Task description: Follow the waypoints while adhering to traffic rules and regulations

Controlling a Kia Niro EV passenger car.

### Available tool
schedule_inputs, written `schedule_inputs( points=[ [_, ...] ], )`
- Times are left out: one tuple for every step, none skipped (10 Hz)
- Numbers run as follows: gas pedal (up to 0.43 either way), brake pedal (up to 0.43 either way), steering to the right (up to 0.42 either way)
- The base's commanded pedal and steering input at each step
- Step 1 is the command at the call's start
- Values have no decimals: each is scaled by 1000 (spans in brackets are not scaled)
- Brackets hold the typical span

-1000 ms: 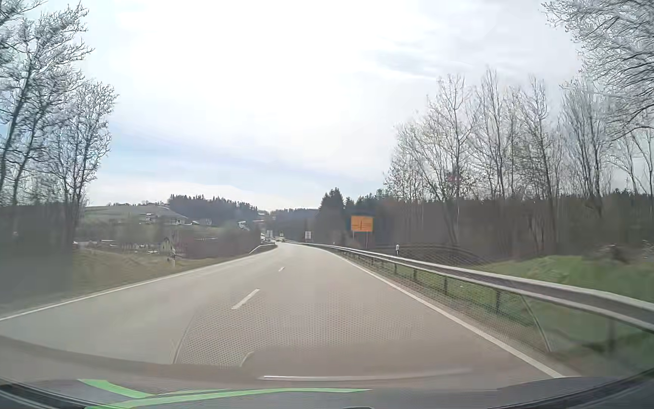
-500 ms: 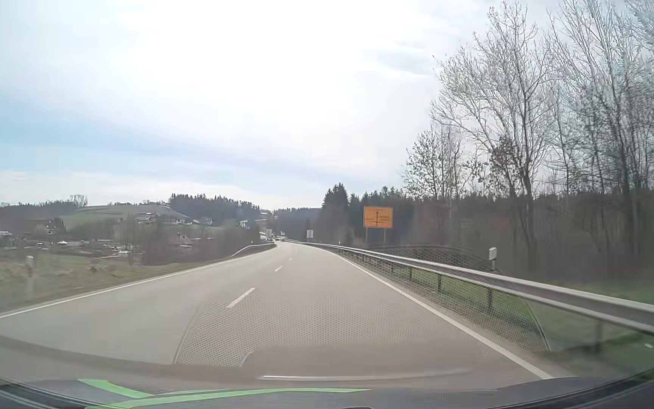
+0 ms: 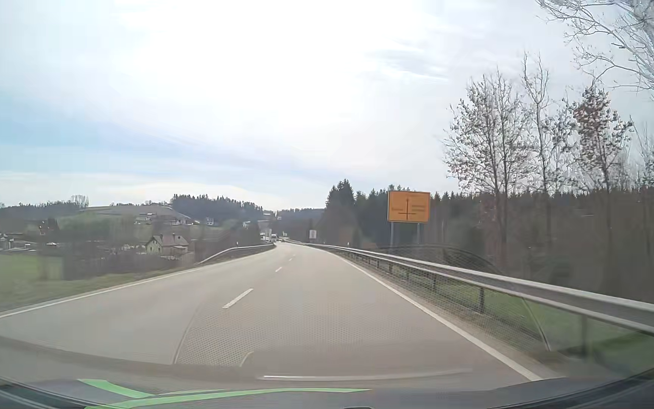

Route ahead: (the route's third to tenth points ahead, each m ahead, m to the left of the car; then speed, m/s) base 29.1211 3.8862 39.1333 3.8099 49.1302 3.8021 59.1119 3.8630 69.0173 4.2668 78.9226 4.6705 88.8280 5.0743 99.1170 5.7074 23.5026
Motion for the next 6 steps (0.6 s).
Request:
schedule_inputs(
  points=[
    [0, 0, -4],
    [0, 0, -4],
    [0, 0, -5],
    [0, 0, -5],
    [0, 0, -5],
    [0, 0, -5]
  ],
)
